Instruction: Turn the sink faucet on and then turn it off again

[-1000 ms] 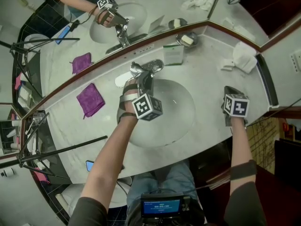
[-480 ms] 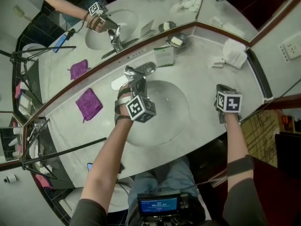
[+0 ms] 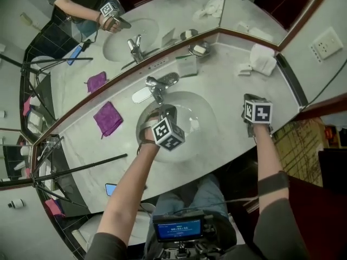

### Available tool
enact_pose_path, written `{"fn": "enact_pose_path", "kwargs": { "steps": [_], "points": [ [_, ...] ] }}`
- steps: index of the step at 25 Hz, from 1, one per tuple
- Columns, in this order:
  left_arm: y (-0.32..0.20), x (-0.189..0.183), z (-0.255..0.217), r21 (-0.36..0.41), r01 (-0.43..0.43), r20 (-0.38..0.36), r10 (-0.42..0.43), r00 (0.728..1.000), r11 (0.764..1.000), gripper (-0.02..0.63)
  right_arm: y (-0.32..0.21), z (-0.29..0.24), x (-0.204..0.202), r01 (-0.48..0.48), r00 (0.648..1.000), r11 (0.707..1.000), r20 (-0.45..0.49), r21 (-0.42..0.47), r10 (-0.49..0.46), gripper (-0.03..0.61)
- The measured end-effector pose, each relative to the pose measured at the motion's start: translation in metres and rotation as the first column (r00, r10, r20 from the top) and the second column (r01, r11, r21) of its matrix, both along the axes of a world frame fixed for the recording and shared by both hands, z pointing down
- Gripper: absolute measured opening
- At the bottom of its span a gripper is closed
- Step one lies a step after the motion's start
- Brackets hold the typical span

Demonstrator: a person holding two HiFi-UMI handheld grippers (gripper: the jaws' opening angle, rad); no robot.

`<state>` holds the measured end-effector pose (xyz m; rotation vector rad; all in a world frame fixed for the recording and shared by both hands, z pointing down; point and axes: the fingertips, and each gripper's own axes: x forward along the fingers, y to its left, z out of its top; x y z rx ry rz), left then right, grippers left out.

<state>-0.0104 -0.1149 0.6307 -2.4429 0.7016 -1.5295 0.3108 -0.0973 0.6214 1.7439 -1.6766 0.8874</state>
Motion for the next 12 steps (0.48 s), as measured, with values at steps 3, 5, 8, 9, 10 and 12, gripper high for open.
{"fn": "enact_pose_path", "kwargs": {
  "steps": [3,5,8,9,10,12],
  "points": [
    [0.029,0.001,0.001,-0.044,-0.027,0.013,0.028,1.000,0.999,0.000,0.009,-0.007,-0.004,-0.008,1.000,1.000,0.006,0.002,0.008,0.005],
    [0.050,0.002,0.004,-0.074,-0.057,0.030,0.059,0.998,0.996,0.000,0.015,-0.010,-0.008,-0.009,1.000,1.000,0.010,0.001,0.009,0.005],
    [0.085,0.004,0.011,-0.136,-0.108,0.050,0.116,0.992,0.985,0.000,0.026,-0.013,-0.016,-0.003,1.000,1.000,0.016,-0.006,0.003,0.005],
    [0.097,0.004,0.014,-0.159,-0.122,0.053,0.131,0.990,0.980,0.000,0.031,-0.013,-0.018,-0.003,1.000,1.000,0.019,-0.009,0.004,0.005],
    [0.108,0.004,0.017,-0.180,-0.131,0.053,0.143,0.988,0.975,0.000,0.036,-0.014,-0.019,-0.005,1.000,1.000,0.020,-0.012,0.006,0.005],
    [0.126,0.005,0.021,-0.222,-0.140,0.047,0.154,0.987,0.965,0.000,0.044,-0.017,-0.021,-0.009,1.000,1.000,0.022,-0.014,0.010,0.005]
  ]
}}
